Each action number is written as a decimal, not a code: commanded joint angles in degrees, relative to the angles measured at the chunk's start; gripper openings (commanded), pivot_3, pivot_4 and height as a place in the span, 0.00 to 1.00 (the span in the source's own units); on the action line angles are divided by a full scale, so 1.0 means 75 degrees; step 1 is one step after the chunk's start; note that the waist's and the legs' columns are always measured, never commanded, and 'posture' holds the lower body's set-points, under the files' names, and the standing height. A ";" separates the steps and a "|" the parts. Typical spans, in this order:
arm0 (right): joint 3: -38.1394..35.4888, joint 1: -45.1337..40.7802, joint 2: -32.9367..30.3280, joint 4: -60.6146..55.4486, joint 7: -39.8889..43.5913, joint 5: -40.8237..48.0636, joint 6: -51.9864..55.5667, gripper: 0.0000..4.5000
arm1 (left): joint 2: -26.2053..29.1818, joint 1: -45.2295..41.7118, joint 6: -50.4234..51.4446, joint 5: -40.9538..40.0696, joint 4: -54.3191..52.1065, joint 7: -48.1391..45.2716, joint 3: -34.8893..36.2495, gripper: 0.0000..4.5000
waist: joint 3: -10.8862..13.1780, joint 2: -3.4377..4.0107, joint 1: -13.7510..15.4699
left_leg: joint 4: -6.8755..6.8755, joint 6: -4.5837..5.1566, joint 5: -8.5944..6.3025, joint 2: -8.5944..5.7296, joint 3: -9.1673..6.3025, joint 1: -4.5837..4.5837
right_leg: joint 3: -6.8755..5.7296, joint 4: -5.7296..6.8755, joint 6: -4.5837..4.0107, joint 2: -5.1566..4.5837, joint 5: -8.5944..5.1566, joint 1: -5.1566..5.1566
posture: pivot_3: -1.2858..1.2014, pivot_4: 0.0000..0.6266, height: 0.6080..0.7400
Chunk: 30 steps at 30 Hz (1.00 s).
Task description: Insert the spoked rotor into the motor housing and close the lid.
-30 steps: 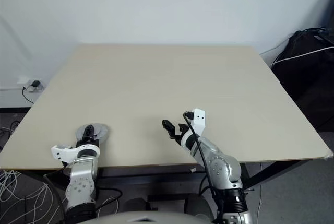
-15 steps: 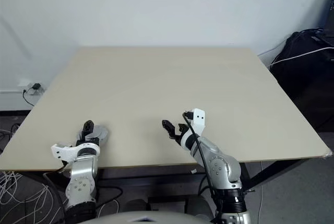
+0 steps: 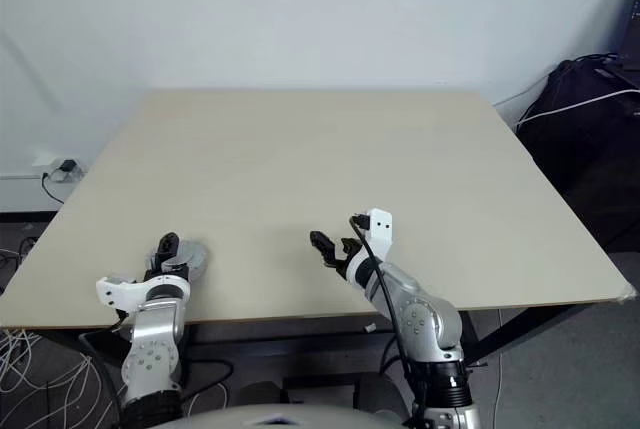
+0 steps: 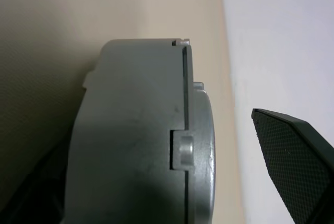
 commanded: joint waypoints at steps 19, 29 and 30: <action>-0.0146 -0.0253 0.0196 -0.0178 0.0139 -0.0078 0.0192 1.00 | -0.1179 0.1766 0.0788 -0.0296 -0.1665 0.1316 -0.0999 0.99 | -0.0009 0.0020 -0.0012 | -0.0013 0.0011 -0.0013 0.0005 0.0018 0.0010 | 0.0010 0.0001 -0.0009 0.0000 -0.0006 -0.0008 | 0.52 0.00 1.00; -0.0214 -0.0202 0.0278 -0.0173 0.0184 -0.0089 0.0295 1.00 | -0.0988 0.2378 0.0873 -0.0675 -0.2497 0.1844 -0.1525 0.99 | -0.0035 0.0071 0.0008 | -0.0015 0.0029 -0.0038 0.0004 0.0030 0.0027 | 0.0018 -0.0001 -0.0015 -0.0006 -0.0015 -0.0002 | 0.52 0.00 1.00; -0.0219 -0.0202 0.0285 -0.0172 0.0183 -0.0091 0.0303 1.00 | -0.0954 0.2432 0.0907 -0.0716 -0.2568 0.1905 -0.1561 0.99 | -0.0035 0.0072 0.0008 | -0.0015 0.0029 -0.0038 0.0005 0.0030 0.0028 | 0.0017 -0.0001 -0.0015 -0.0006 -0.0015 -0.0003 | 0.52 0.00 1.00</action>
